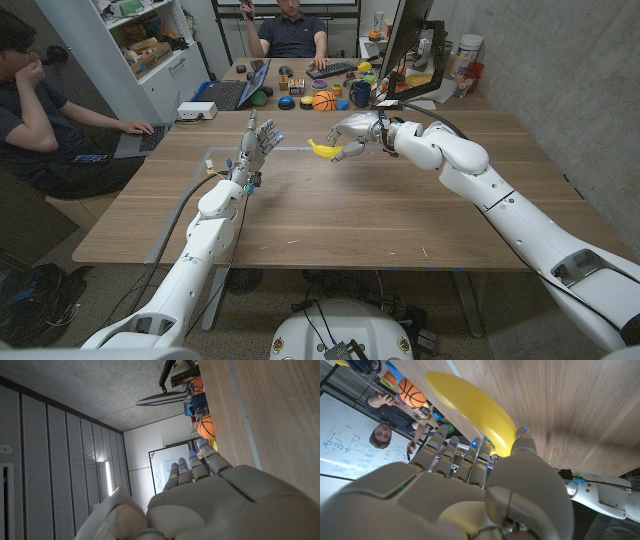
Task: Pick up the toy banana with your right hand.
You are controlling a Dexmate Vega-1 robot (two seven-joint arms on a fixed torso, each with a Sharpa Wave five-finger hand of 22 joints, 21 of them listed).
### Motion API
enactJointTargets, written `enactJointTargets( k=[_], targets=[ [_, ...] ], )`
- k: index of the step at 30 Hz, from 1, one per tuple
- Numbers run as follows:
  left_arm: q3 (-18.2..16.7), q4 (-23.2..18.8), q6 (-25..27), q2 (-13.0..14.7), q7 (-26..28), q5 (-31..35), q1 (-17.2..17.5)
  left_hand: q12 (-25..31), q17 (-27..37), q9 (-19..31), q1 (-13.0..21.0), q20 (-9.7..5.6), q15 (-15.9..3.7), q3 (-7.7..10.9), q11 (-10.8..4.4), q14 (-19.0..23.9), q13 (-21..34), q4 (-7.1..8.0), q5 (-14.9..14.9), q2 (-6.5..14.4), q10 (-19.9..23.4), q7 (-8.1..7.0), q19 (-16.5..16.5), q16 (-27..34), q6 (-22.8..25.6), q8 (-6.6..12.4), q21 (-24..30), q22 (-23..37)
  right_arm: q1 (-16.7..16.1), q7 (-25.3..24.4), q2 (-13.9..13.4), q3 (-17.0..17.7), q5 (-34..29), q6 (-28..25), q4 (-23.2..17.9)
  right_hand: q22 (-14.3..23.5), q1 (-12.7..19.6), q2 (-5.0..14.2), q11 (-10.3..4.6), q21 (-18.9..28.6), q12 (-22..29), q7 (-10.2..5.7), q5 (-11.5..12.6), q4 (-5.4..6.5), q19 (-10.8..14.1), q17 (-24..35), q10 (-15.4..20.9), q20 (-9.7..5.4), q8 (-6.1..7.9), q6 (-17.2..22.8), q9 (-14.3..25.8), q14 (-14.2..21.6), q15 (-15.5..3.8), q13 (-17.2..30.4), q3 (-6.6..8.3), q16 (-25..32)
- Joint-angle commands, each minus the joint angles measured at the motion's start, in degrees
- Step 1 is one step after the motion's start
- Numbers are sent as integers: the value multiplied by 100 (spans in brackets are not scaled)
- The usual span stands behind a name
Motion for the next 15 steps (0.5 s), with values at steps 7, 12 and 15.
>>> enactJointTargets(
  k=[7, 12, 15],
  targets=[
    [-6, 29, -10, 15, -58, -24, -1, 17, 26, 21, 74, 6, -18, -18, 22, 66, 18, -4, -19, 19, 59, 11, 55, 8, 42, 9, 20, 27, 362, 247, -93, 114, 92, -47, -316, 11, 114, 101, -32, 13, -33, -531, 25, 10, 27, 13, 44, -42, 60, 580, 41, 52, -792, 7, -4, -12],
    [-6, 18, -14, 14, -57, -24, 6, 18, 26, 22, 78, 8, -20, -19, 18, 63, 18, -7, -21, 22, 64, 8, 56, 6, 50, 10, 19, 27, 429, 266, -100, 121, 76, -61, -355, 11, 125, 103, -33, 12, -34, -531, 26, 11, 29, 14, 52, -47, 63, 591, 44, 56, -799, 7, -5, -15],
    [-6, -8, -2, 20, -54, -24, 22, 19, 26, 22, 81, 8, -21, -19, 20, 67, 18, -8, -22, 23, 69, 10, 53, 8, 51, 10, 18, 27, 466, 275, -102, 135, 80, -70, -371, 11, 132, 103, -34, 12, -36, -531, 27, 10, 32, 15, 55, -48, 66, 598, 46, 65, -808, 7, -5, -15]
  ],
)
